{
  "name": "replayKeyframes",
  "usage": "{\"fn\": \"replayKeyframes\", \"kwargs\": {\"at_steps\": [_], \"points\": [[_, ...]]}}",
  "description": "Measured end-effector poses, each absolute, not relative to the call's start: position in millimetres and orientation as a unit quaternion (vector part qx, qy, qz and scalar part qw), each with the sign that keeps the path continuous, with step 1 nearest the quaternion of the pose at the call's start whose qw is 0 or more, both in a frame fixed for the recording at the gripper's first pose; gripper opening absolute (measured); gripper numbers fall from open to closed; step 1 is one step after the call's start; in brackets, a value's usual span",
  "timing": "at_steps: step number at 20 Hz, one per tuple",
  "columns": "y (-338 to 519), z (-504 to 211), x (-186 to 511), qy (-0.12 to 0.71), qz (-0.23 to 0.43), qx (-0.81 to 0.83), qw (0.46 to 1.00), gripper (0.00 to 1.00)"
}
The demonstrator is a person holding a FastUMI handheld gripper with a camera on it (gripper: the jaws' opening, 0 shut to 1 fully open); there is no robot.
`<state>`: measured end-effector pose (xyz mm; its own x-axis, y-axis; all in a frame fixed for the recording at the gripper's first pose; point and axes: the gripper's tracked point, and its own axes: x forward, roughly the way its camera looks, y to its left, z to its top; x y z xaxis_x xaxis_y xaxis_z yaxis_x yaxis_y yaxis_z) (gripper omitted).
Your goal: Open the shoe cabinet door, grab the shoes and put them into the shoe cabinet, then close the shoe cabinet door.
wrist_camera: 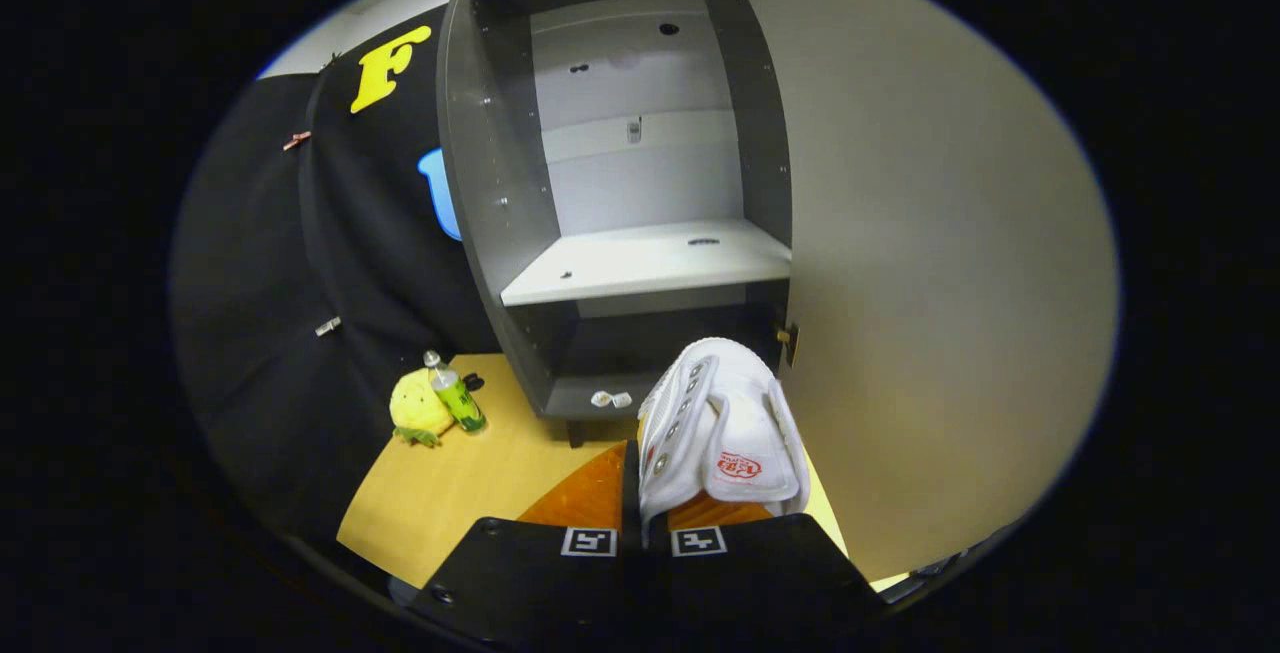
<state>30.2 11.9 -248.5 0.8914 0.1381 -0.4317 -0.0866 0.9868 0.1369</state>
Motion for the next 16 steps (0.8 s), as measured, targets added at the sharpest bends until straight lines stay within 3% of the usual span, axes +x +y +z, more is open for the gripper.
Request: {"fn": "replayKeyframes", "kwargs": {"at_steps": [9, 16], "points": [[43.1, -179.0, 141.8, 0.191, 0.083, 0.061, 0.976, 0.05], [61.3, -173.2, 266.9, 0.193, 0.083, 0.022, 0.977, 0.05]]}}
